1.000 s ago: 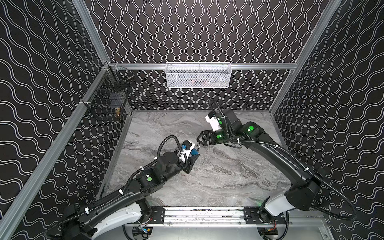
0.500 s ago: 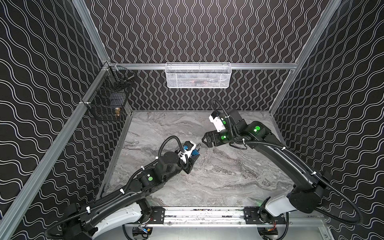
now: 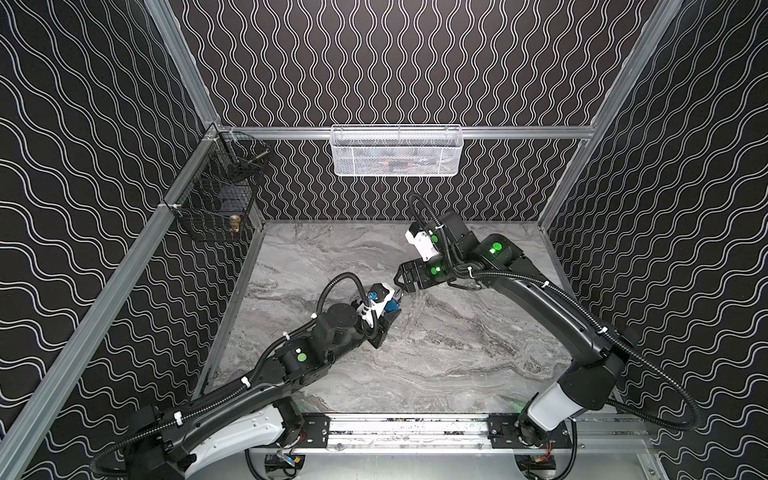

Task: Unlock with the key
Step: 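Lower the open blue padlock with the left gripper while the right arm withdraws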

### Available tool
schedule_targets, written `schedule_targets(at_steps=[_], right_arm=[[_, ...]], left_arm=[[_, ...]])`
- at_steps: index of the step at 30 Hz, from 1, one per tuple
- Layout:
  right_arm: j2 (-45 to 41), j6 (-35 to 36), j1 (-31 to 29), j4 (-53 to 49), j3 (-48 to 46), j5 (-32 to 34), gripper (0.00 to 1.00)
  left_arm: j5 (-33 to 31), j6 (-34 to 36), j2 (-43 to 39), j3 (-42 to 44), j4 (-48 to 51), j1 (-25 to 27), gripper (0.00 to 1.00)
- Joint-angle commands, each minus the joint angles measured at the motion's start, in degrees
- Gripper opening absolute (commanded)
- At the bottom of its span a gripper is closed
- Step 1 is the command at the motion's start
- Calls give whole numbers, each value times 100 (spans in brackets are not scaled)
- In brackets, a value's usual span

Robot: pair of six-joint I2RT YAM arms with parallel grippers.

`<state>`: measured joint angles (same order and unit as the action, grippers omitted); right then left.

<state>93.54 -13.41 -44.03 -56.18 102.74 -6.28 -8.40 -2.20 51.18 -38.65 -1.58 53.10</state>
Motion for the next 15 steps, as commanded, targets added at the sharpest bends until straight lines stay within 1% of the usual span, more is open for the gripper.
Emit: schedule_targets(at_steps=[1,6,10,15], right_arm=[[-112,243,-3,-200,-76,-75,93],[-280,320,9,-301,-240,62,93],[-423,407,7,-270,-414,-240,93],[-689,365,35,-68,-705,-255,93]], left_arm=[[-91,201,-51,-13,-334,-10,0],[-122,239,-37,17,-376,-8,0],[-87,185,3,38,-498,-10,0],[-189,115,118,0,-510,-10,0]])
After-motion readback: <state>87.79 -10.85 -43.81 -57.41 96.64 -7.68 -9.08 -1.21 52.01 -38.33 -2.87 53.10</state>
